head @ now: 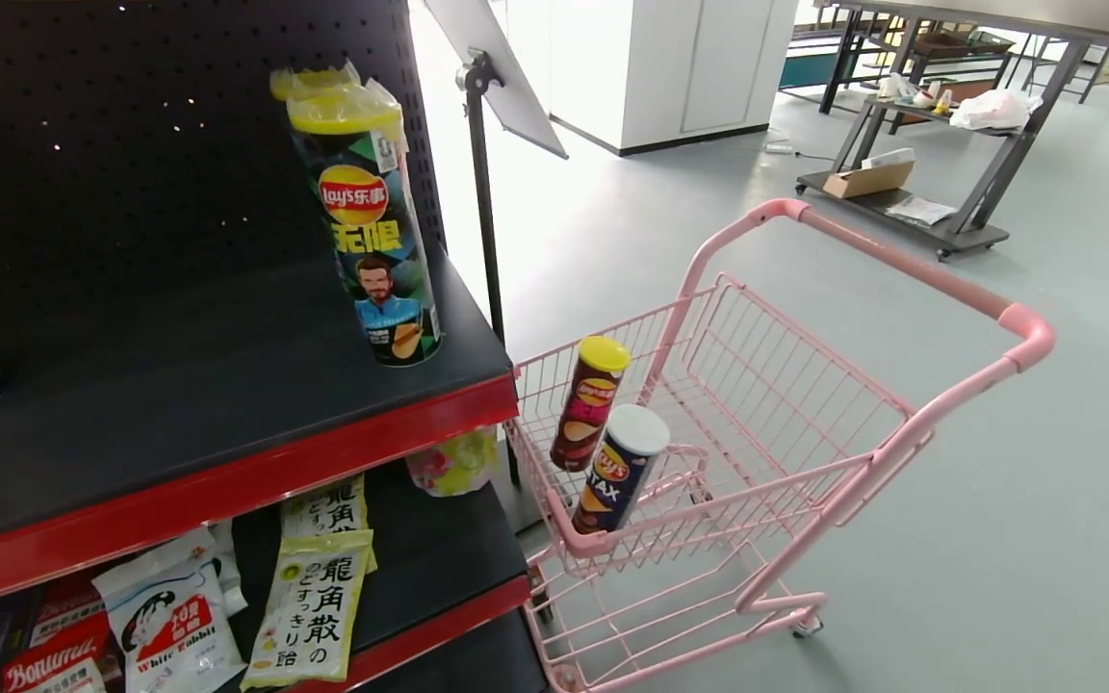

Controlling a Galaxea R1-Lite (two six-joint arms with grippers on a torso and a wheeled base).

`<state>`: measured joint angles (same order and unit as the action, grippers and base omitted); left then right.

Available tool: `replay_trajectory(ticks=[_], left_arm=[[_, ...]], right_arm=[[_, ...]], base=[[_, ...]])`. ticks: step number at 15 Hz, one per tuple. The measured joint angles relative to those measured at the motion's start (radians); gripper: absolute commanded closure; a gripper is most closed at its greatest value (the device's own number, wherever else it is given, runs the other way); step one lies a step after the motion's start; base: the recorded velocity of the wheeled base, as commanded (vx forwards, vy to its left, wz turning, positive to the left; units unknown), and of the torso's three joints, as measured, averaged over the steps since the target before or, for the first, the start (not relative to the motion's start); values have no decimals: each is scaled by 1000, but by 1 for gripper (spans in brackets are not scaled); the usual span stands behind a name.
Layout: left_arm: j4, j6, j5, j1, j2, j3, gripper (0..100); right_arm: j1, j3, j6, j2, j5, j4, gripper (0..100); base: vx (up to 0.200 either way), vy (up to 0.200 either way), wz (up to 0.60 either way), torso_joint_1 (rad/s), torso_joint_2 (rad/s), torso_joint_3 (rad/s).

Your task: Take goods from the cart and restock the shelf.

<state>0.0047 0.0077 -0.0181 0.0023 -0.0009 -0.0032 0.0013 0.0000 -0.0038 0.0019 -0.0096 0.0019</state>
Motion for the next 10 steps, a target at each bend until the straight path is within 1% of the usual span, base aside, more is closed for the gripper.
replay_trajectory(ticks=[4,10], left_arm=[[0,0,1,0,0,0,0],[0,0,0,0,0,0,0]], right_arm=[[0,0,0,0,0,0,0],[0,0,-1,0,0,0,0]], base=[[0,0,0,-168,541,372],[0,0,0,-124,502,380]])
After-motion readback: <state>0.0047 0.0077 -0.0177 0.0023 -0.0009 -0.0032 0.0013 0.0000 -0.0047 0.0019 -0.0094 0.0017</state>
